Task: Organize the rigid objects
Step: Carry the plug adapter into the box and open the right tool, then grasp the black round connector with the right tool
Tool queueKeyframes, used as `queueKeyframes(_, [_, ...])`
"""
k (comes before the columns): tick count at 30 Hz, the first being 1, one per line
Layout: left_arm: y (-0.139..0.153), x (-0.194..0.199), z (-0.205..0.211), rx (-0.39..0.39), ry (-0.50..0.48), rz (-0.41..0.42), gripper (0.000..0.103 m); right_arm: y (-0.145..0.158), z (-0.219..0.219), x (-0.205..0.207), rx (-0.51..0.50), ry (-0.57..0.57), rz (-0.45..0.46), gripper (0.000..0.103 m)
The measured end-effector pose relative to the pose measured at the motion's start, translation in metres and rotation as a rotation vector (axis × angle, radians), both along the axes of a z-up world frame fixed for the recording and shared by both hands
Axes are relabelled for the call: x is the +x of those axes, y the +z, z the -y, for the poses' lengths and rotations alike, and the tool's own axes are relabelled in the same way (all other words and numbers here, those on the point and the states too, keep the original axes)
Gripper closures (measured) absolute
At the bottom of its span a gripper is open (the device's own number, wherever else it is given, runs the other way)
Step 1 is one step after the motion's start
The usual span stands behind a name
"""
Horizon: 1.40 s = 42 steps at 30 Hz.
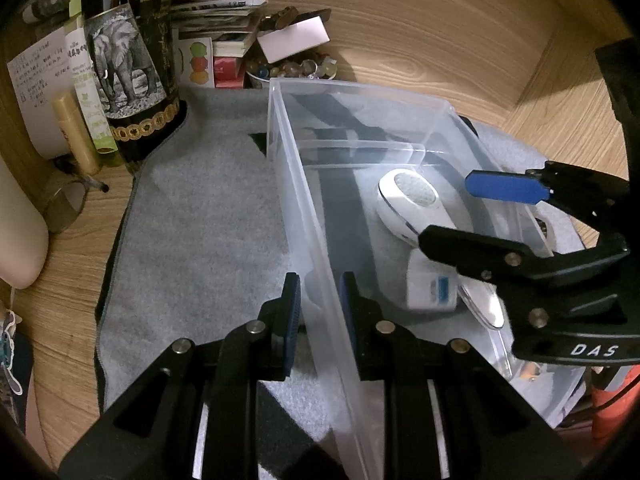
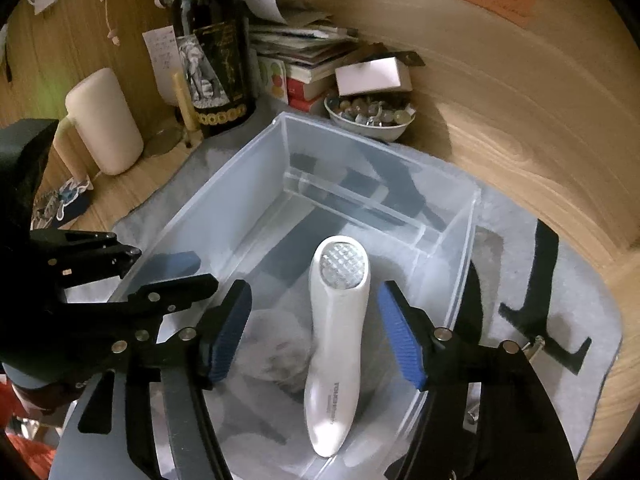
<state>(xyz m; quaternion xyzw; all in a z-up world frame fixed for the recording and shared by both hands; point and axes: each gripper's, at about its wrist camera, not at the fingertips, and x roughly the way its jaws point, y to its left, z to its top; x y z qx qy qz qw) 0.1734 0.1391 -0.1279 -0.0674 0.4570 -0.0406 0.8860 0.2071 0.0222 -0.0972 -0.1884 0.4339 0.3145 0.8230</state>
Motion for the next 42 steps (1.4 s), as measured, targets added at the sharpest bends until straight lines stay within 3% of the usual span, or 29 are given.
queueKeyframes(8, [0.001,-0.001,0.001,0.002,0.001,0.002,0.082,0.020,0.015,-0.002,0.057,-0.046,0.040,0.036])
queueKeyframes(10, [0.001,0.000,0.001,0.003,0.000,0.002,0.082,0.029,0.025,-0.003,0.080,-0.072,0.064,0.029])
queueKeyframes(21, [0.000,0.001,0.000,-0.003,0.006,0.000,0.083,0.059,0.122,0.012,0.147,-0.350,0.169,0.022])
queueKeyframes(27, [0.000,0.000,0.000,-0.004,0.007,0.001,0.084,0.038,0.174,0.029,0.136,-0.512,0.111,0.022])
queueKeyframes(30, [0.000,0.000,0.000,-0.004,0.006,0.001,0.084,0.019,0.186,0.032,0.114,-0.541,0.067,0.022])
queueKeyframes(38, [0.000,0.000,0.001,-0.002,0.006,0.001,0.084,-0.019,0.195,0.027,0.079,-0.527,-0.036,0.023])
queueKeyframes(42, [0.000,0.000,0.001,-0.002,0.006,0.000,0.084,-0.030,0.193,0.027,0.069,-0.514,-0.064,0.032])
